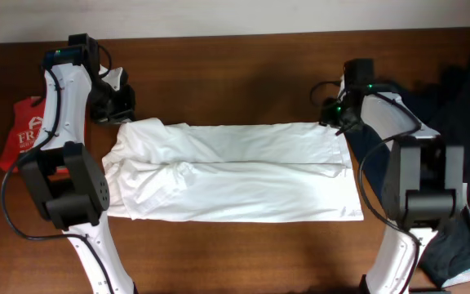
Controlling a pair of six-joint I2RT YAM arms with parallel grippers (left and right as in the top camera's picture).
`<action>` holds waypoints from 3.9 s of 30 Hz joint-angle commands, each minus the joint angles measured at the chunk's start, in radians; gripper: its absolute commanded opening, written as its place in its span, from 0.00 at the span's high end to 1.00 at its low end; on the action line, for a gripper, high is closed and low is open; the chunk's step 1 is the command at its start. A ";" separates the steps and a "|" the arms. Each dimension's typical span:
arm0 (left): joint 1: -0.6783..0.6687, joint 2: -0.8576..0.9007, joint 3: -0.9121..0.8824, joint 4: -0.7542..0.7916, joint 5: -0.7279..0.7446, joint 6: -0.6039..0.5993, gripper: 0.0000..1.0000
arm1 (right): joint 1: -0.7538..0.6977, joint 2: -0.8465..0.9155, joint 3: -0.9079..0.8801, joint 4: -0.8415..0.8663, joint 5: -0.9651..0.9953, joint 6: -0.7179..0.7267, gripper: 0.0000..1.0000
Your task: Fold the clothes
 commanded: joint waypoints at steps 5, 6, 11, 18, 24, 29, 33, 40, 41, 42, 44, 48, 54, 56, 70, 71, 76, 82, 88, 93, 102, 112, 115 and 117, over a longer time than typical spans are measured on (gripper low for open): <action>0.003 -0.010 0.013 -0.018 -0.014 -0.005 0.99 | -0.008 0.025 0.037 -0.039 0.038 0.029 0.96; 0.003 -0.010 0.013 -0.030 -0.014 -0.005 0.99 | -0.010 0.014 0.076 -0.106 0.064 0.027 0.96; 0.005 -0.027 0.014 -0.162 -0.014 -0.005 1.00 | -0.028 -0.047 0.330 -0.585 0.122 0.027 0.96; 0.014 -0.107 0.014 -0.341 -0.104 -0.025 0.99 | -0.029 -0.047 0.360 -0.943 0.122 0.027 0.96; 0.015 -0.215 -0.123 -0.338 -0.154 -0.055 1.00 | -0.027 -0.051 0.351 -1.096 0.107 0.027 0.96; 0.017 -0.266 -0.399 -0.243 -0.165 -0.055 1.00 | -0.028 -0.119 0.206 -1.057 0.111 0.031 0.96; 0.017 -0.340 -0.622 -0.087 -0.250 -0.130 1.00 | -0.028 -0.120 0.025 -0.967 0.110 0.031 0.96; 0.017 -0.340 -0.783 0.215 -0.259 -0.209 0.99 | -0.127 -0.119 -0.161 -0.581 0.115 0.023 0.93; 0.017 -0.340 -0.783 0.220 -0.291 -0.227 0.99 | -0.127 -0.119 -0.161 -0.569 0.125 0.023 0.92; 0.017 -0.340 -0.783 0.225 -0.393 -0.253 1.00 | -0.127 -0.119 -0.161 -0.567 0.163 0.024 0.92; 0.019 -0.340 -0.783 0.230 -0.372 -0.264 1.00 | -0.126 -0.119 -0.162 -0.568 0.154 0.031 0.91; 0.021 -0.340 -0.783 0.187 -0.347 -0.260 0.99 | -0.124 -0.119 -0.162 -0.570 0.156 0.031 0.69; 0.071 -0.441 -0.613 0.061 -0.229 -0.233 0.71 | -0.125 -0.119 -0.162 -0.570 0.159 0.031 0.69; 0.045 -0.500 -0.586 0.053 -0.190 -0.233 0.18 | -0.125 -0.119 -0.162 -0.570 0.159 0.031 0.68; -0.455 -0.191 -0.601 0.217 -0.103 -0.362 0.68 | -0.125 -0.119 -0.162 -0.574 0.159 0.031 0.68; -0.456 -0.191 -0.601 0.212 -0.103 -0.362 0.83 | -0.125 -0.119 -0.162 -0.574 0.159 0.030 0.68; -0.434 -0.199 -0.558 0.122 -0.215 -0.361 0.86 | -0.125 -0.119 -0.162 -0.574 0.159 0.031 0.67; -0.453 -0.201 -0.543 0.069 -0.212 -0.361 1.00 | -0.125 -0.119 -0.162 -0.573 0.159 0.031 0.68; -0.452 -0.200 -0.543 0.183 -0.219 -0.362 0.54 | -0.125 -0.119 -0.162 -0.574 0.159 0.030 0.67; -0.455 -0.187 -0.600 0.195 -0.257 -0.369 0.59 | -0.125 -0.119 -0.162 -0.574 0.159 0.031 0.68; -0.455 -0.195 -0.510 0.044 -0.249 -0.369 0.99 | -0.125 -0.119 -0.162 -0.576 0.159 0.031 0.67; -0.626 -0.205 -0.630 -0.089 -0.249 -0.338 0.99 | -0.125 -0.119 -0.162 -0.577 0.160 0.030 0.67; -0.655 -0.205 -0.676 -0.030 -0.249 -0.339 0.99 | -0.125 -0.119 -0.162 -0.578 0.160 0.030 0.67; -0.665 -0.205 -0.676 -0.035 -0.238 -0.339 0.99 | -0.125 -0.119 -0.162 -0.578 0.160 0.030 0.67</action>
